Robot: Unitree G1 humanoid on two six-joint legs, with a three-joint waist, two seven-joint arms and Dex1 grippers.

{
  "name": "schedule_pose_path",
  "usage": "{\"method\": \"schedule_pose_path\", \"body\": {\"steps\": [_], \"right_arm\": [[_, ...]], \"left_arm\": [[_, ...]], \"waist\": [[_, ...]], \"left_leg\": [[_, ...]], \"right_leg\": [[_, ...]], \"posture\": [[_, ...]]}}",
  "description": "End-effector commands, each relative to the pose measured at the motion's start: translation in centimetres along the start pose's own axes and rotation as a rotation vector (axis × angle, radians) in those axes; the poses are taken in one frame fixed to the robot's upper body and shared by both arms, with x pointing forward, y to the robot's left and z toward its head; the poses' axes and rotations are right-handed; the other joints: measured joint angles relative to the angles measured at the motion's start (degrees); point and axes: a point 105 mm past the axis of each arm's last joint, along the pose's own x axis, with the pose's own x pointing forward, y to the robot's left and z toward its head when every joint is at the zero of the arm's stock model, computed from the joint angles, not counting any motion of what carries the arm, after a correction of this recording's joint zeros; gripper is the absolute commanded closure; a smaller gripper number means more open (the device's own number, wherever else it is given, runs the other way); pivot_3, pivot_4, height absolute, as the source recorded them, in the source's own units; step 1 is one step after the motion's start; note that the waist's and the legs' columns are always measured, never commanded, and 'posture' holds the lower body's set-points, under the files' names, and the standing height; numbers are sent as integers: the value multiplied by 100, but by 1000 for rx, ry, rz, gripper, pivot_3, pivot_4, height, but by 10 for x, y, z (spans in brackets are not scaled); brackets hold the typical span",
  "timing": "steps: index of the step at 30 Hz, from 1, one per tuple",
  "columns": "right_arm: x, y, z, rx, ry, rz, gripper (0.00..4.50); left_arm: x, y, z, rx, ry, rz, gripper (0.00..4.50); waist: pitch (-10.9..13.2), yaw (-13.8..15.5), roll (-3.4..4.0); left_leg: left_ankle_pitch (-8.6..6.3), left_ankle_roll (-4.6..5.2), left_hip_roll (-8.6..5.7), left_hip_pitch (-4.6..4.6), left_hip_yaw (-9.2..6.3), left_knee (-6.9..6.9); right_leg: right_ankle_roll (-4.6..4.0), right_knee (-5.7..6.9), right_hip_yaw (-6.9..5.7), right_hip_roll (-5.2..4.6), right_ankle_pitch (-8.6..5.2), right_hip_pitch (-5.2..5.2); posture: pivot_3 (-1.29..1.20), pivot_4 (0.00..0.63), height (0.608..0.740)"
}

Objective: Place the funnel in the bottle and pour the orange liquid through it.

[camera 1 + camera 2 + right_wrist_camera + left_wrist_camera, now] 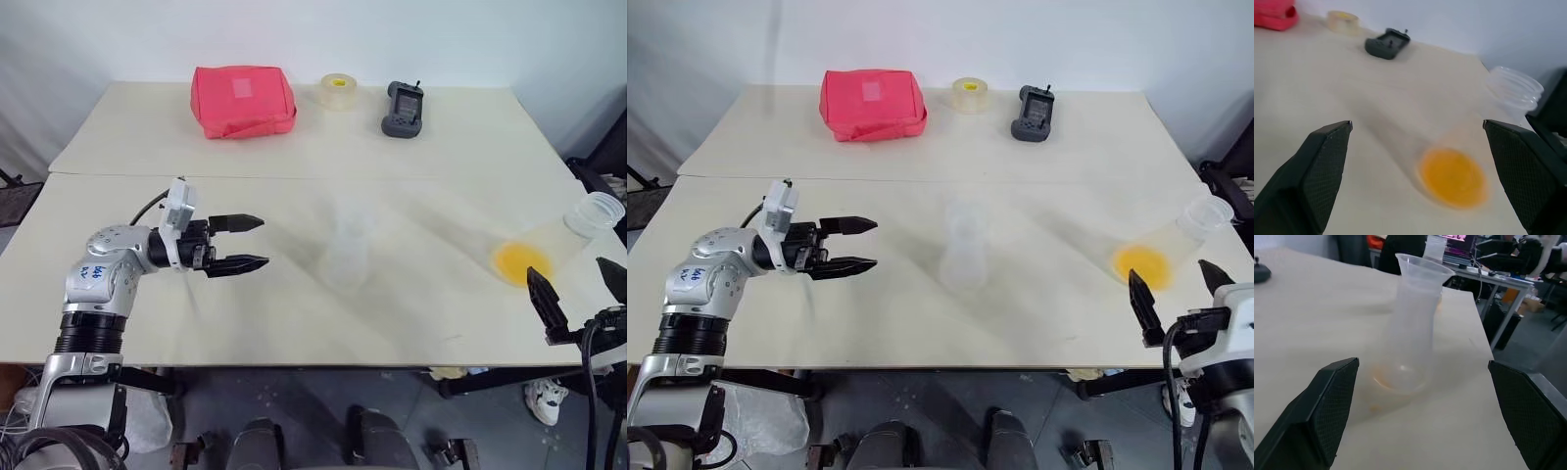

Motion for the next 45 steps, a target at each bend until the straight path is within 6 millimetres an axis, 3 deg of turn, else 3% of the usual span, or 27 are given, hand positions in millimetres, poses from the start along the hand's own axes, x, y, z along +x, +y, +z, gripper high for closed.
{"method": "schedule_pose_path", "body": {"steps": [1, 4, 16, 24, 28, 29, 36, 42, 45], "right_arm": [[16, -23, -3, -4, -15, -79, 0], [34, -37, -7, -7, -19, -118, 0], [80, -58, -4, -30, -75, -151, 0], [95, -63, 1, -15, -126, -187, 0], [101, -68, -8, -7, -103, -217, 0], [102, -70, -9, 22, -104, -238, 180], [101, -56, 7, 47, -146, -177, 2077], [104, -20, 52, 7, -229, -62, 2075], [109, 16, 85, -36, -286, 41, 2075]], "left_arm": [[4, -5, 14, 40, -45, -6, 16], [7, -6, 12, 38, -47, 2, 16], [11, -14, 11, 34, -46, 22, 16], [15, -16, 16, 47, -54, 28, 16], [15, -15, 15, 51, -44, 29, 16], [15, -15, 14, 53, -40, 26, 4], [14, -14, 14, 58, -45, 25, 0], [10, -12, 13, 80, -67, 13, 0], [9, -9, 13, 98, -91, 0, 0]], "waist": [[0, -9, 0], [-1, -26, 2], [1, -16, 18], [7, -32, 30], [7, -33, 30], [7, -35, 30], [16, -48, 45], [20, -66, 56], [19, -135, 58]], "left_leg": [[0, 0, 0, 0, 2, 0], [0, 1, -2, 1, 7, 1], [2, -3, -2, 2, 5, -5], [3, -5, -2, 1, 8, -6], [3, -5, -2, 1, 7, -6], [3, -5, -2, 1, 8, -6], [4, -6, -2, -2, 9, -10], [5, -8, -1, -12, 12, -10], [5, -9, -1, -15, 19, -10]], "right_leg": [[0, -1, 0, 0, 0, 0], [1, -3, 2, -2, 1, 0], [5, 0, 2, -2, 3, -2], [7, -1, 2, -2, 4, -4], [7, -1, 1, -2, 4, -4], [7, -2, 1, -2, 4, -4], [8, -1, 1, -2, 4, -11], [8, 8, 2, -2, 4, -29], [8, 12, 5, -3, 4, -37]], "posture": [[0, 150, 740], [0, 150, 740], [0, 150, 740], [0, 150, 740], [0, 150, 740], [0, 150, 740], [0, 150, 740], [0, 150, 740], [0, 150, 740]]}}
